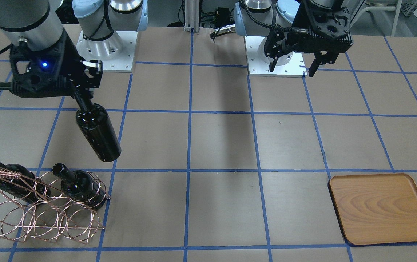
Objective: Take wine from basket and place on tray
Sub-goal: 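Pull the bottle out of the rack toward the table center with the right gripper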
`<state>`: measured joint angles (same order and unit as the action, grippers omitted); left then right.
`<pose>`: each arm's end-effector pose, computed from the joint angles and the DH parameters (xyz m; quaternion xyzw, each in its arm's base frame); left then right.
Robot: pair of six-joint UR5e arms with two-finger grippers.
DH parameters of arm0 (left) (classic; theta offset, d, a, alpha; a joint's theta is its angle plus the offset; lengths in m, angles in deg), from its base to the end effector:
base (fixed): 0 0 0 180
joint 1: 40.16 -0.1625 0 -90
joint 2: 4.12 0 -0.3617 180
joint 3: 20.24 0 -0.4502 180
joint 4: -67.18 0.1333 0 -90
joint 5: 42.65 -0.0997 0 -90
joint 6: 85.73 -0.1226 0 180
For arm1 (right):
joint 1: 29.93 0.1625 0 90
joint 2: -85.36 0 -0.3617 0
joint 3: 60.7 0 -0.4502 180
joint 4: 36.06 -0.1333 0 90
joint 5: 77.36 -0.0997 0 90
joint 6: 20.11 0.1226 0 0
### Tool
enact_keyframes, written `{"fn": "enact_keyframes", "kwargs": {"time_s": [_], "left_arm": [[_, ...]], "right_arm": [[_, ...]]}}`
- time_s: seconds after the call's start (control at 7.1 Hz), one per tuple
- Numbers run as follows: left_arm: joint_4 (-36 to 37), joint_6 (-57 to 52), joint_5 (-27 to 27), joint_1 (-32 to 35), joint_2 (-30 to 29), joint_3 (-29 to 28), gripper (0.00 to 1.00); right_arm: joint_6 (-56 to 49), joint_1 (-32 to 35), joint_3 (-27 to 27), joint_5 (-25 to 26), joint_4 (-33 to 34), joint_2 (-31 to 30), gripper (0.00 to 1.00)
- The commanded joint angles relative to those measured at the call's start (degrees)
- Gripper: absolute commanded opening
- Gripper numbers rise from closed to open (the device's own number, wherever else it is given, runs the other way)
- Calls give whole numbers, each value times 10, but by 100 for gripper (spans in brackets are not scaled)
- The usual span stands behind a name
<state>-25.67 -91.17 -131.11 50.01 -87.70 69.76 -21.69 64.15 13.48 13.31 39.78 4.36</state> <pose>-0.1381 -0.5137 0.4562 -0.0493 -0.9982 0.0317 0.0120 0.1733 -0.5759 0.4389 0.0496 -0.9967 -0.0639 0.0072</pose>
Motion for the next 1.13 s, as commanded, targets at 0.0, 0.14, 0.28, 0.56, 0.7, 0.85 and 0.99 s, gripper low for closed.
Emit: {"fn": "enact_keyframes", "kwargs": {"time_s": [0.0, 0.14, 0.28, 0.56, 0.7, 0.85, 0.99], "left_arm": [[0, 0, 0, 0, 1, 0, 100], [0, 0, 0, 0, 1, 0, 100], [-1, 0, -1, 0, 1, 0, 100], [-1, -1, -1, 0, 2, 1, 100], [-1, 0, -1, 0, 1, 0, 100], [-1, 0, 0, 0, 1, 1, 100], [-1, -1, -1, 0, 2, 1, 100]], "right_arm": [[88, 67, 3, -22, 28, 29, 0], [137, 97, 4, -32, 61, 50, 0], [187, 133, 4, -32, 92, 71, 0], [258, 179, 5, -32, 144, 112, 0], [281, 195, 6, -32, 151, 125, 0], [290, 203, 12, -32, 156, 132, 0], [293, 204, 18, -37, 157, 132, 0]]}}
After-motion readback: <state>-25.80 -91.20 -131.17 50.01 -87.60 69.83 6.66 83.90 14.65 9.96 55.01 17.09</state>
